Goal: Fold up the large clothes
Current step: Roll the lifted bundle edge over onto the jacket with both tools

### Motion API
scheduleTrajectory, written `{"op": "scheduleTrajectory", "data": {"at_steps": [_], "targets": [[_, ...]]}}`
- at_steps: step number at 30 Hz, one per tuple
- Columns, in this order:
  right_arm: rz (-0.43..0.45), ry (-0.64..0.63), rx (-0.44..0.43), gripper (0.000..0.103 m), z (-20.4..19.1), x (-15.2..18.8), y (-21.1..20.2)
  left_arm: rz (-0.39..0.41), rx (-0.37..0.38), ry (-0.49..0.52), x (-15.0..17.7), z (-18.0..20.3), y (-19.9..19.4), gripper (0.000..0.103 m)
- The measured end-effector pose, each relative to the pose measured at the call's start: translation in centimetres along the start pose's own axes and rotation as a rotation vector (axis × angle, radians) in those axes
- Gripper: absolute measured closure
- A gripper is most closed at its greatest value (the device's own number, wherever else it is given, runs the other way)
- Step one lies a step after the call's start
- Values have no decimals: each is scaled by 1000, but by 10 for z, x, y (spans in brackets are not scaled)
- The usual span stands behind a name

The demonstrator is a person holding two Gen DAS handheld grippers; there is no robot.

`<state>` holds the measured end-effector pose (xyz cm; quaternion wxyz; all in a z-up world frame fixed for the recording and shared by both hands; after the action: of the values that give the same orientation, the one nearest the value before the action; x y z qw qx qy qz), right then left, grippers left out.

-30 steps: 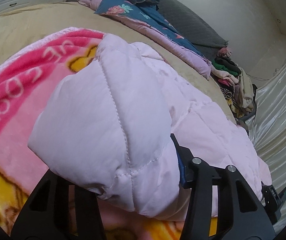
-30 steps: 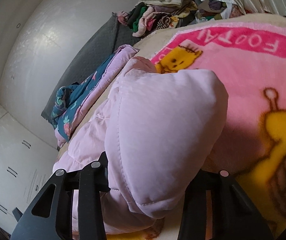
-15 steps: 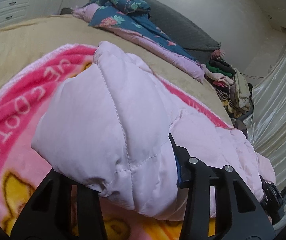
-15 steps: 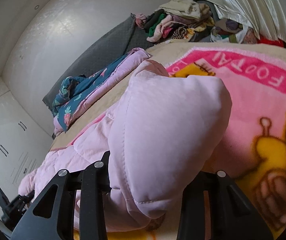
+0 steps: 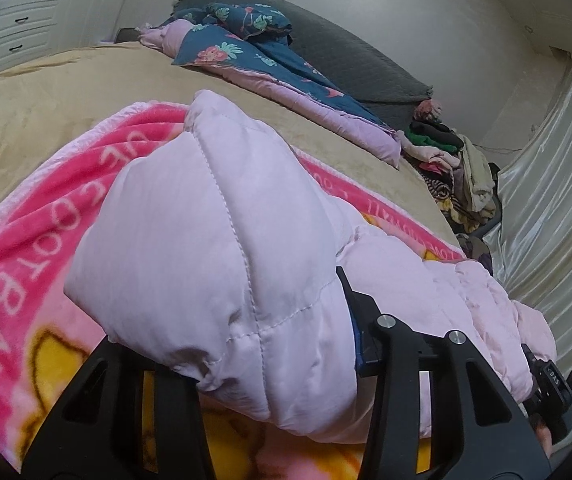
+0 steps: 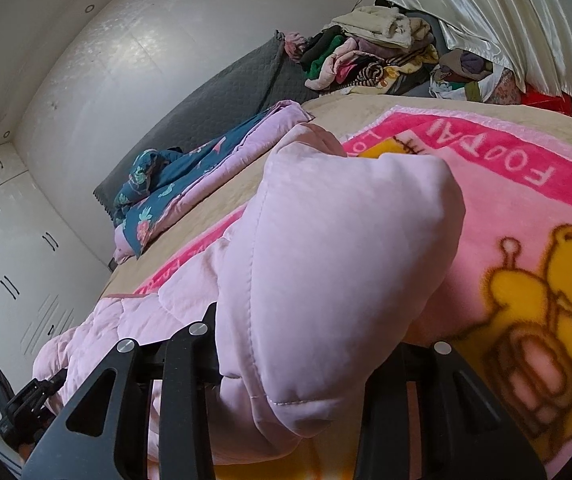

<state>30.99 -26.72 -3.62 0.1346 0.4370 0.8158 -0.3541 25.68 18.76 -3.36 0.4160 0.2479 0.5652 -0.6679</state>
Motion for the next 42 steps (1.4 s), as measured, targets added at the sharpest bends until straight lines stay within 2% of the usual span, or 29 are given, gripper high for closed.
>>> {"op": "scheduleTrajectory", "data": {"at_steps": [24,42], "targets": [[-24,-27,37,69,23,35,-44,-11,-26,69,31,2,-36,67],[-71,-64,54,70,47,55,-78,-37,-67,148,72,2,-66,66]]}}
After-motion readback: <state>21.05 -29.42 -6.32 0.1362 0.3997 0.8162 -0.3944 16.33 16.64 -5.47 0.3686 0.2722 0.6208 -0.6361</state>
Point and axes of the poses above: each gripper's, at about its wrist camera, not at the fingertips, and y roughly the way its jaws point, z to its right, x to its underside, the point moved 3 cm from there along y, roughly the way its jaws point, and after that the axes turned 15 degrees about y, right-handed, at the moved point
